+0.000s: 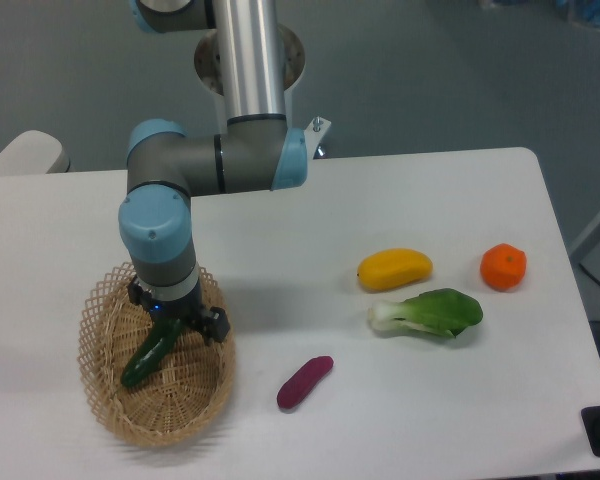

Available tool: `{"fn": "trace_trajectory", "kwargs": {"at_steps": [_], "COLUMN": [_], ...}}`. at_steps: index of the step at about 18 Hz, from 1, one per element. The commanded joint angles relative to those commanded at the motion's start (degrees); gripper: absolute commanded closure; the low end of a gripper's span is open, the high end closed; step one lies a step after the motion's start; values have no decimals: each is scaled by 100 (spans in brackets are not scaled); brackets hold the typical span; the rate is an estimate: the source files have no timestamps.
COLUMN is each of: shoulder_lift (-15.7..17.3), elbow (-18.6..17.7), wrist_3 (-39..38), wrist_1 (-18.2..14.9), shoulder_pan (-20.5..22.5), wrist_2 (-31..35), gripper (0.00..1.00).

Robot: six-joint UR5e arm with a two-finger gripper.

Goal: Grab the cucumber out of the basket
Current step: 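Lower the gripper onto the cucumber inside the basket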

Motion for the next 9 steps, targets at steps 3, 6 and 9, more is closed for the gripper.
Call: {"fn": "trace_trajectory", "kwargs": {"at_steps": [3,6,9], "shoulder_lift": [-61,-114,-228], "elbow": [-18,-9,26], "wrist_3": [0,0,44], "wrist_1": [18,26,140], "shoulder_pan": [-35,-114,-167], "wrist_2": [0,53,62], "gripper": [0,0,0]}}
